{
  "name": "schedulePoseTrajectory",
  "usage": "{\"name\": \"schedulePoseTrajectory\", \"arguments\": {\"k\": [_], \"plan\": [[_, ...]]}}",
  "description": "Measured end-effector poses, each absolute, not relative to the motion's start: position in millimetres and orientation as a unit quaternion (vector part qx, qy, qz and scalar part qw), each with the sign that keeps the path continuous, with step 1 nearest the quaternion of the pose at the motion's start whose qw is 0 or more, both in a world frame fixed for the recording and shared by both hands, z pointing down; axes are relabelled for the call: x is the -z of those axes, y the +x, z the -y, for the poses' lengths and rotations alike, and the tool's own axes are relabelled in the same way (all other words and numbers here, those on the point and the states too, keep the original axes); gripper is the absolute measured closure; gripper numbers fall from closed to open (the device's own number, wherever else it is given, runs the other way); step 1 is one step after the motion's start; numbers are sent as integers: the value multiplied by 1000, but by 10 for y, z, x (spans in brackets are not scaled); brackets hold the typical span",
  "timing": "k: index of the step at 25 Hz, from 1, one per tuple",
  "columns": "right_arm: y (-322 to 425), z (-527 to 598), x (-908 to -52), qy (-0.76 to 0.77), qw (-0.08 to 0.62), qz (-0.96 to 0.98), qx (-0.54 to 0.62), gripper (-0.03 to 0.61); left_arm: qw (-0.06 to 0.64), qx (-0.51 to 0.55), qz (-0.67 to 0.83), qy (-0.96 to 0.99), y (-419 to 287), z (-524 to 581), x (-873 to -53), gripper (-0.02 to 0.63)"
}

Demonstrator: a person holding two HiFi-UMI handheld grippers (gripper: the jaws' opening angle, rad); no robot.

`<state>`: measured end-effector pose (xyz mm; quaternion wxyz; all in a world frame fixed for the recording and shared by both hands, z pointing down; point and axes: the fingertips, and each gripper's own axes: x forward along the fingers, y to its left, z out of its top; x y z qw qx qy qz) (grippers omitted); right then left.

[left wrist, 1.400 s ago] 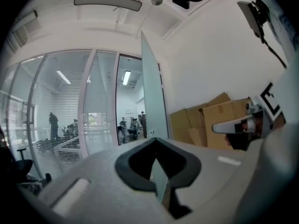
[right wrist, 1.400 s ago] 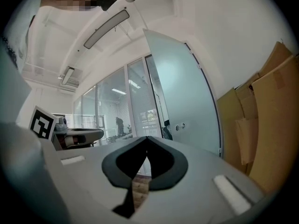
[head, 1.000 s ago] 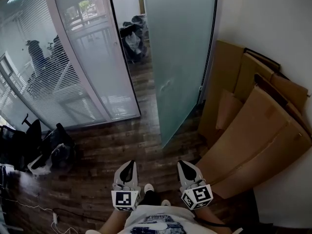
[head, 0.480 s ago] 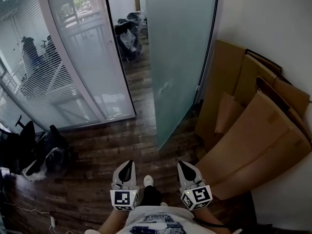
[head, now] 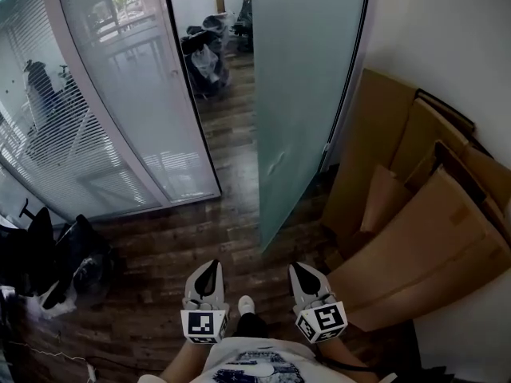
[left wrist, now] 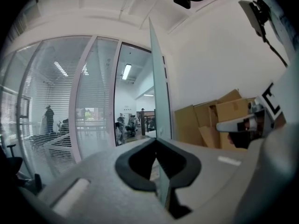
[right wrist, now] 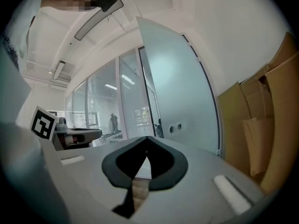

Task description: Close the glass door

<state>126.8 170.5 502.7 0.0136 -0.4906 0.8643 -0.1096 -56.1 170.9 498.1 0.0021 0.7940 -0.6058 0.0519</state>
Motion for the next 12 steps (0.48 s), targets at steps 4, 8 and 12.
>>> {"name": "schedulePoseTrajectory", "arguments": {"k": [4, 8, 12], "plan": [[1156, -1397, -5047, -496, 7, -861, 111, 571, 9, -53, 600, 798, -677, -1381, -5014, 611], [1022, -1104, -5056, -500, 0, -859, 111, 571, 7, -49, 600, 798, -834, -1070, -5013, 611], [854, -799, -5022, -507, 0, -855, 107, 571, 8, -45, 596, 801, -1019, -776, -4995, 611]]}}
